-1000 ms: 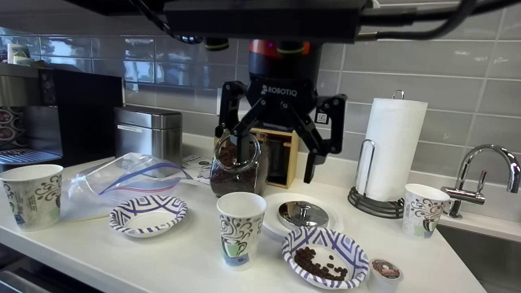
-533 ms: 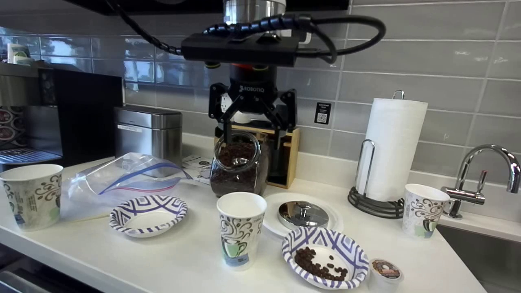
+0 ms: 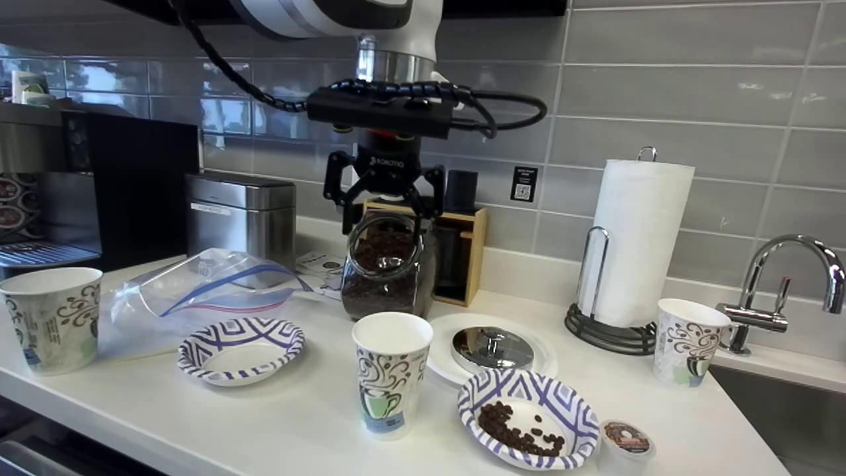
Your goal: Use the silver ladle to put some of the coffee beans into the paper cup on the right
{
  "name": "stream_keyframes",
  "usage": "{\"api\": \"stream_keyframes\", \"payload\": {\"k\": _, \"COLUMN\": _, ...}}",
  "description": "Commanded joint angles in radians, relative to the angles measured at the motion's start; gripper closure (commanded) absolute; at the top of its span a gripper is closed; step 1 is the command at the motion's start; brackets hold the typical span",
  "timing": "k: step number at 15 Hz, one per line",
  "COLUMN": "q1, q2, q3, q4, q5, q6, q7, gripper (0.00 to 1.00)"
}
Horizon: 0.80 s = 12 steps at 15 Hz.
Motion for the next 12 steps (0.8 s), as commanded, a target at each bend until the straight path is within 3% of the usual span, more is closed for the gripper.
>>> {"api": "stream_keyframes", "payload": {"k": 1, "q1": -0.014, "q2": 0.074, "q3": 0.034, "q4": 0.086, "q5": 0.017, "q6": -0.099, "q7": -0.017, "gripper": 0.00}}
{"api": "stream_keyframes", "payload": {"k": 7, "q1": -0.016, "q2": 0.131, "q3": 0.064, "q4": 0.146, "q5": -0.031, "q6": -0.195, "q7": 0.026, "gripper": 0.00}}
{"api": "stream_keyframes", "payload": {"k": 12, "q1": -0.013, "q2": 0.174, "q3": 0.075, "q4": 0.159, "q5": -0.077, "q6": -0.179, "q7": 0.077, "gripper": 0.00}}
